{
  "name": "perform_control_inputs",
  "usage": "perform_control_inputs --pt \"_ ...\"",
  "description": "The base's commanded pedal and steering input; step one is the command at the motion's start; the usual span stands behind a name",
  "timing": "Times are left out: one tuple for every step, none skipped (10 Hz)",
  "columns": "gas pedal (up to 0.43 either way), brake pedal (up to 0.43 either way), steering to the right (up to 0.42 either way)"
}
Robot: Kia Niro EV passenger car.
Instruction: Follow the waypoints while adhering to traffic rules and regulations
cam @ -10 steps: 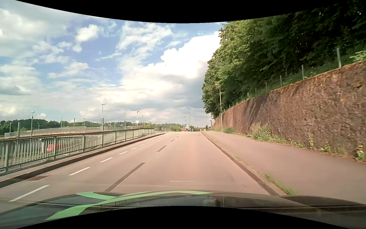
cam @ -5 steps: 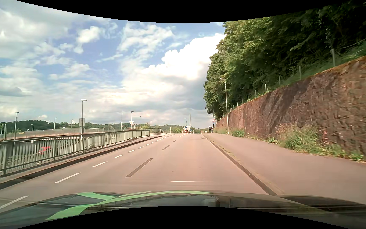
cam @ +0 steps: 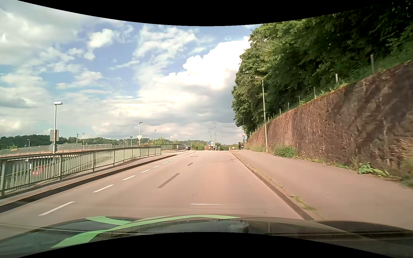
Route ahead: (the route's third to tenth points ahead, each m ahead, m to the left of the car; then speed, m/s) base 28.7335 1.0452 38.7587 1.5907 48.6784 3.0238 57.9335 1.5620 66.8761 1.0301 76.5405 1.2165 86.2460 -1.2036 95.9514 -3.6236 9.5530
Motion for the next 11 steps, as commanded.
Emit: perform_control_inputs --pt "0.197 0.000 -0.007" --pt "0.197 0.000 -0.006" --pt "0.197 0.000 -0.006" --pt "0.197 0.000 -0.006" --pt "0.197 0.000 -0.005" --pt "0.189 0.000 -0.005" --pt "0.157 0.000 -0.005" --pt "0.157 0.000 -0.005" --pt "0.150 0.000 -0.005" --pt "0.118 0.000 -0.005" --pt "0.098 0.000 -0.005"
